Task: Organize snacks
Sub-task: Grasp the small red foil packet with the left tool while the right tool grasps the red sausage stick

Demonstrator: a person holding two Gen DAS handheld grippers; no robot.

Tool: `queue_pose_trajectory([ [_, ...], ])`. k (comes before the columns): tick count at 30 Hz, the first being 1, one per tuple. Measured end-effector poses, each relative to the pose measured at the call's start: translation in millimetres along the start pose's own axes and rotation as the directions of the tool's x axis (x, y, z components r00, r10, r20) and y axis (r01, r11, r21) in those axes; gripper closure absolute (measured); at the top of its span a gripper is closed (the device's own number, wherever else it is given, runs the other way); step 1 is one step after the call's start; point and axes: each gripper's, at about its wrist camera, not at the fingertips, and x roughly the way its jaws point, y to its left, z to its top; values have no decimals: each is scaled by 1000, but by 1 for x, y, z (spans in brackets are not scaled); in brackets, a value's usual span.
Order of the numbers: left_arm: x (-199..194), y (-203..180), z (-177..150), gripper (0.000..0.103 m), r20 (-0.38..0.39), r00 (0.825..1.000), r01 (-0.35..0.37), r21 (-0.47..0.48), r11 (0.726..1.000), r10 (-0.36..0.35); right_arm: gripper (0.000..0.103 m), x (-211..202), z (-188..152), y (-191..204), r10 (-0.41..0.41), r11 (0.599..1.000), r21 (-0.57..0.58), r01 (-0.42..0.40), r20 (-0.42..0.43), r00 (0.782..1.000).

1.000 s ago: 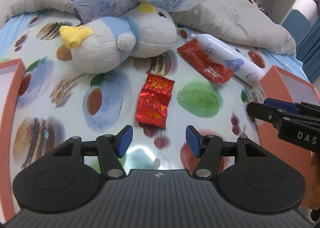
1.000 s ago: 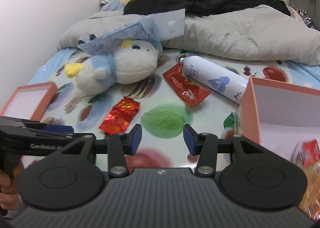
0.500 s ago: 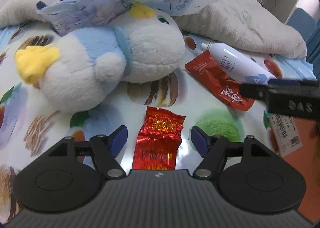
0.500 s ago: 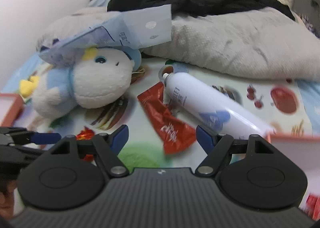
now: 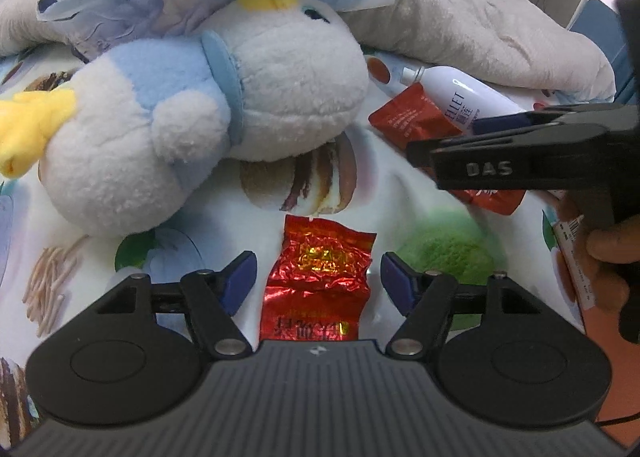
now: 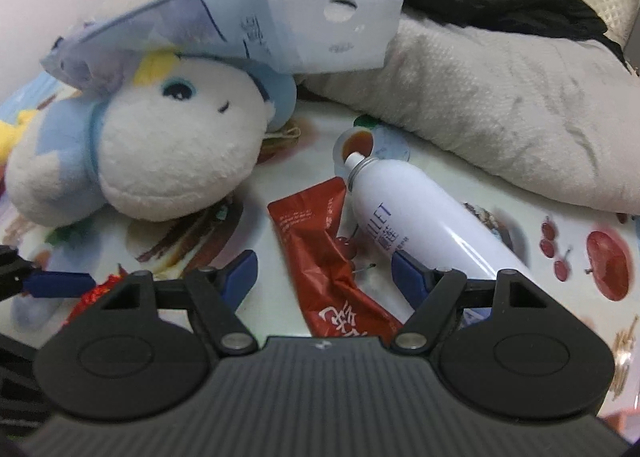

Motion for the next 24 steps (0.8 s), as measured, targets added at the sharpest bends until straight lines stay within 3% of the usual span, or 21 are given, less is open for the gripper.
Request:
queue_pose_trajectory([
  [3,1,0,1,44,6,1000,-8,12,1000,8,37,7,-2,2,15,1000,4,-15,-17,1000],
  [8,1,0,1,45,6,1000,-11,13,1000,11,53,11,-4,5,18,1000,-6,-18,-31,999],
  [10,-1,1,1,45,3,1000,-11,-1,1000,11,67,9,-2,7,5,1000,-16,-6,-39,999],
  [24,-56,3,-11,46,9,1000,-14,-121,993,15,73,-38,-27,17,30,997,78,-24,-74,997],
])
